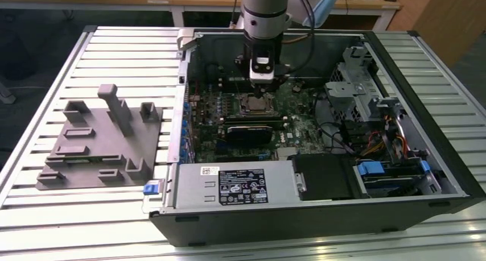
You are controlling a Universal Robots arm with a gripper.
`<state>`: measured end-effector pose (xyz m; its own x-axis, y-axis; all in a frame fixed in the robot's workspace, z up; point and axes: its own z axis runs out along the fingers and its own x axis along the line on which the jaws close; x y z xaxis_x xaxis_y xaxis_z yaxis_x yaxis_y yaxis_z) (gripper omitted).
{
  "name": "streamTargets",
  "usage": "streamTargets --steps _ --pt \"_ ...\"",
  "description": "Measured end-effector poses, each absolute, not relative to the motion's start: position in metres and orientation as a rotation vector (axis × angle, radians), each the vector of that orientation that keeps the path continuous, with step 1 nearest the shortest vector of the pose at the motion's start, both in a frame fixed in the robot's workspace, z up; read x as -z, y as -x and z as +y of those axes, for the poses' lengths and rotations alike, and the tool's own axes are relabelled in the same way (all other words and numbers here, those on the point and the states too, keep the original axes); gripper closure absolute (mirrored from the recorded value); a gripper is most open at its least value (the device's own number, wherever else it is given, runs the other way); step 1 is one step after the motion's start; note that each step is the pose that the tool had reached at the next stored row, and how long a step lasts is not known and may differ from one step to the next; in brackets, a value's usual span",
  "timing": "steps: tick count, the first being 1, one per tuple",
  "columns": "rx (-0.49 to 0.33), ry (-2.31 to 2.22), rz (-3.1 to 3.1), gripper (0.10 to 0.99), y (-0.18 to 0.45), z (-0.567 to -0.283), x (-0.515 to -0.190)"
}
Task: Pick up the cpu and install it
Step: 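Close the cpu cover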
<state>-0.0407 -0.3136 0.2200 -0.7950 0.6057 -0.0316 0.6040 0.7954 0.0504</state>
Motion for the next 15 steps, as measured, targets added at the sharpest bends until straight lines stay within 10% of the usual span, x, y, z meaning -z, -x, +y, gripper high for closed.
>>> streamTargets --steps 15 --pt "-0.054 -0.626 3.033 0.98 0.0407 -0.3136 -0.2192"
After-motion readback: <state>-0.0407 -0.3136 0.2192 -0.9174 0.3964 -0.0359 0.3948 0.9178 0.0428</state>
